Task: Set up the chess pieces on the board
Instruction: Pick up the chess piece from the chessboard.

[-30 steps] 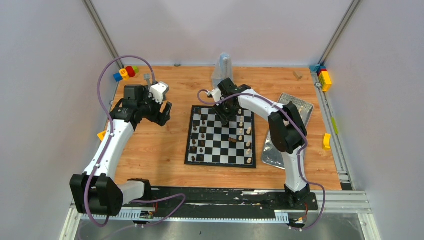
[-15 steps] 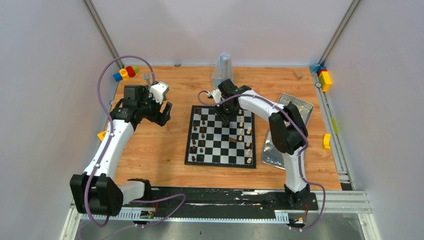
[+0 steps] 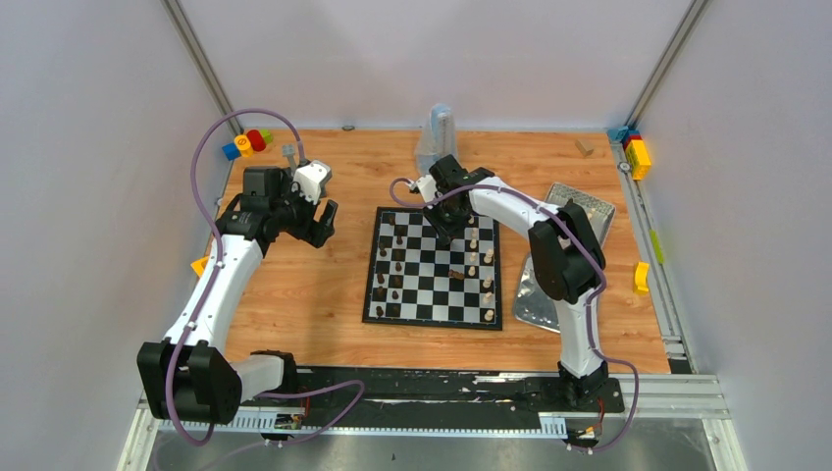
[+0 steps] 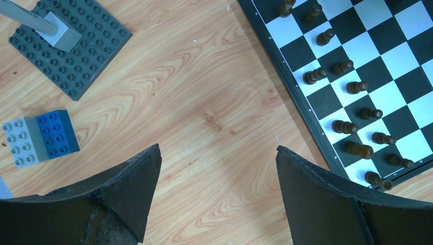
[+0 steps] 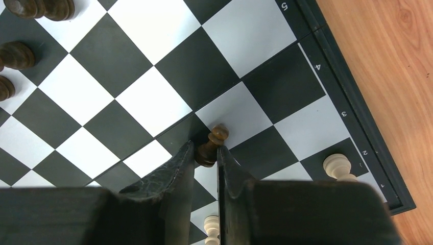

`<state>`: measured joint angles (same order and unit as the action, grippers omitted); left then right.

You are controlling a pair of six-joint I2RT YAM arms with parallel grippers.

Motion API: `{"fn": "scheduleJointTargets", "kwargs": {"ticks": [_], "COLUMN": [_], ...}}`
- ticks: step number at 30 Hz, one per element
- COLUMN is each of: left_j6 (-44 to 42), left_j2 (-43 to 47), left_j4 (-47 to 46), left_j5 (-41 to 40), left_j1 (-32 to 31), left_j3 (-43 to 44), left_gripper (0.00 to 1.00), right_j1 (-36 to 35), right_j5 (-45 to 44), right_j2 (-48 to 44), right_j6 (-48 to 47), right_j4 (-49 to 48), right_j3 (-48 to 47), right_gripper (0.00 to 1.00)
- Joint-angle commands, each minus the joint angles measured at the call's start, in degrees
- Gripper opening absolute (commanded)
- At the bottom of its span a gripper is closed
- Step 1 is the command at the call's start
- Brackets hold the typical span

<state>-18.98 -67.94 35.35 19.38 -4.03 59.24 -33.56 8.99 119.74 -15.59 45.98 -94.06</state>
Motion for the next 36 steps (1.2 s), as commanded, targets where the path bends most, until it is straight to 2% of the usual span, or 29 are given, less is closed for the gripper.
{"fn": "scheduleJointTargets", "kwargs": {"ticks": [1,6,11,12,18,22,30,36], "left_j6": [-0.3,0.2,0.5,0.5,2.7,6.3,12.8,15.0], "left_j2": [0.3,-0.1,-0.6,-0.9,-4.3,-9.1,-19.9,-28.7], "left_j4": [-1.2,-1.8,-2.1,-2.0,-1.4,-1.3,1.4,5.6], "left_j5": [1.0,2.4,8.9,10.3,31.4,40.5,46.1,50.8], "left_j1": [0.4,0.4,0.4,0.4,0.2,-1.4,-9.0,-13.5], "left_j3": [-0.3,-0.2,1.1,1.4,3.5,7.0,16.5,23.5], "left_gripper": [0.91,0.95,0.99,0.99,0.94,0.9,0.82,0.77], "right_j1": [0.2,0.7,1.6,1.8,1.8,1.8,1.5,0.9], "right_j5": [-0.9,1.6,9.9,11.7,22.0,30.1,36.3,36.5], "right_j2": [-2.0,-4.4,-10.6,-11.9,-17.1,-20.4,-24.9,-26.9], "right_j6": [-0.6,-2.6,-7.1,-8.2,-11.9,-13.8,-13.6,-12.9], "right_j4": [0.2,-0.5,-4.7,-5.6,-7.8,-8.0,-8.3,-9.4], "right_j3": [1.1,2.7,7.9,8.9,11.4,11.4,9.9,10.3], "right_gripper": [0.15,0.05,0.01,0.01,0.0,0.0,0.0,0.0]}}
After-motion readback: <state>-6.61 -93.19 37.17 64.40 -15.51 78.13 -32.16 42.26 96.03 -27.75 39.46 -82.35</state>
